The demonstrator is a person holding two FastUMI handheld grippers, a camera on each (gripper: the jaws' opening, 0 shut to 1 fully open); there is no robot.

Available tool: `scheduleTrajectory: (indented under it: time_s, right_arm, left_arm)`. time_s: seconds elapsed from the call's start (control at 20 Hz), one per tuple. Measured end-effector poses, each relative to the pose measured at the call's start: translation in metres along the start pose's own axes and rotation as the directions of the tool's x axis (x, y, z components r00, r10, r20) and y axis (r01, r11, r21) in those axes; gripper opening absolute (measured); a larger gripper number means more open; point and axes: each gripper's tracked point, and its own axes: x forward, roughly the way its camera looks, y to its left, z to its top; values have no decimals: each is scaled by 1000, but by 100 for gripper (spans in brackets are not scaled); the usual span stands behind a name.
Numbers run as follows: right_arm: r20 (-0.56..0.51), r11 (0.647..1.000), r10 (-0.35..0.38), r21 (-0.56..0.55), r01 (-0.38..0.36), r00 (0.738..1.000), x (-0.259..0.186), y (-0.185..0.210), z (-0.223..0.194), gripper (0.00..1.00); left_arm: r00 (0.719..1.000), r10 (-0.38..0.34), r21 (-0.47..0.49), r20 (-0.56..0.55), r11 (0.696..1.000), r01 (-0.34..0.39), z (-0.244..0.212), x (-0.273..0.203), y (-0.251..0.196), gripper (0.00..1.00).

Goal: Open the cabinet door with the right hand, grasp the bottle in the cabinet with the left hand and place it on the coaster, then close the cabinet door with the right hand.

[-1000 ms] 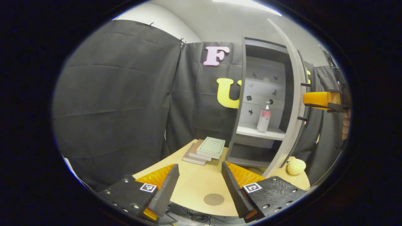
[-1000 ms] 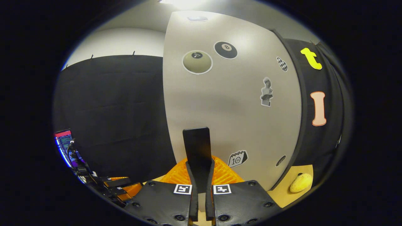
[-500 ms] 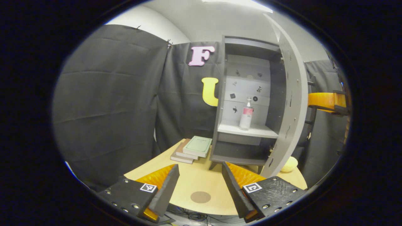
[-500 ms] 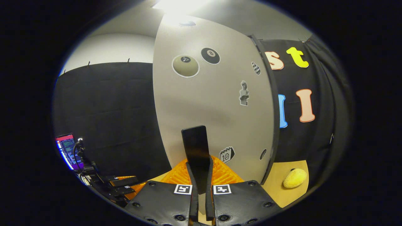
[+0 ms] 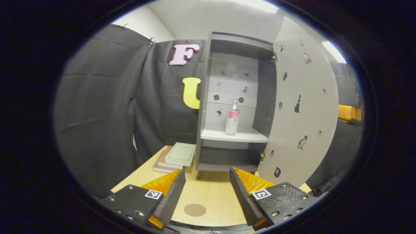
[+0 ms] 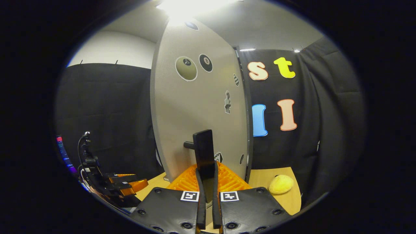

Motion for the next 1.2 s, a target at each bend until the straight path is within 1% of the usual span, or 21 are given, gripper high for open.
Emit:
scheduleTrajectory:
  time_s: [0.1, 0.2, 0.4, 0.45, 0.5, 0.55, 0.6, 0.75, 0.85, 0.9, 0.95, 1.0, 1.05, 1.1, 1.2]
  right_arm:
    - [4, 998, -66, -8, 66, 998, -3, -15, 1, 10]
    - [15, 990, -139, -26, 139, 990, -9, -32, 2, 10]
    - [34, 958, -287, 5, 287, 957, -15, -71, 4, 9]
    - [47, 948, -317, 5, 317, 947, -19, -80, 7, 5]
    - [37, 948, -317, 11, 317, 948, -17, -82, 5, 2]
    - [45, 949, -314, 18, 314, 948, -17, -80, 7, 2]
    - [48, 947, -321, 11, 321, 946, -16, -79, 6, 2]
    - [59, 937, -347, -11, 349, 936, -21, -75, 5, 3]
    - [55, 919, -392, -22, 394, 918, -37, -79, -3, 4]
    - [44, 910, -415, -7, 416, 909, -46, -82, -11, 5]
    - [27, 902, -432, 22, 432, 901, -55, -82, -18, 0]
    - [16, 890, -454, 48, 453, 891, -65, -82, -23, 0]
    - [14, 876, -479, 63, 477, 878, -75, -83, -24, 0]
    - [15, 863, -502, 67, 500, 865, -85, -86, -24, 5]
    - [15, 838, -544, 69, 541, 839, -105, -91, -21, 5]
  left_arm:
    - [999, -38, 11, -13, 999, 38, 0, 4, 1, 82]
    - [997, -68, 17, -20, 997, 69, 1, 8, 7, 82]
    - [993, -120, 15, -22, 993, 120, -1, 15, 25, 82]
    - [992, -128, 15, -22, 992, 129, -1, 17, 32, 82]
    - [991, -134, 14, -21, 991, 134, -1, 21, 40, 82]
    - [990, -141, 9, -21, 990, 141, -2, 24, 46, 82]
    - [989, -148, 5, -21, 989, 148, -2, 26, 51, 84]
    - [986, -166, 3, -16, 986, 166, 2, 29, 68, 82]
    - [984, -179, 1, -17, 984, 179, 3, 33, 77, 82]
    - [983, -185, -1, -18, 983, 185, 4, 36, 80, 84]
    - [981, -193, -2, -22, 981, 193, 4, 39, 84, 82]
    - [979, -203, 0, -23, 979, 203, 6, 41, 86, 84]
    - [976, -216, 6, -18, 976, 216, 10, 44, 86, 84]
    - [973, -229, 14, -13, 973, 229, 16, 47, 85, 84]
    - [970, -244, 32, -5, 969, 244, 27, 56, 81, 84]
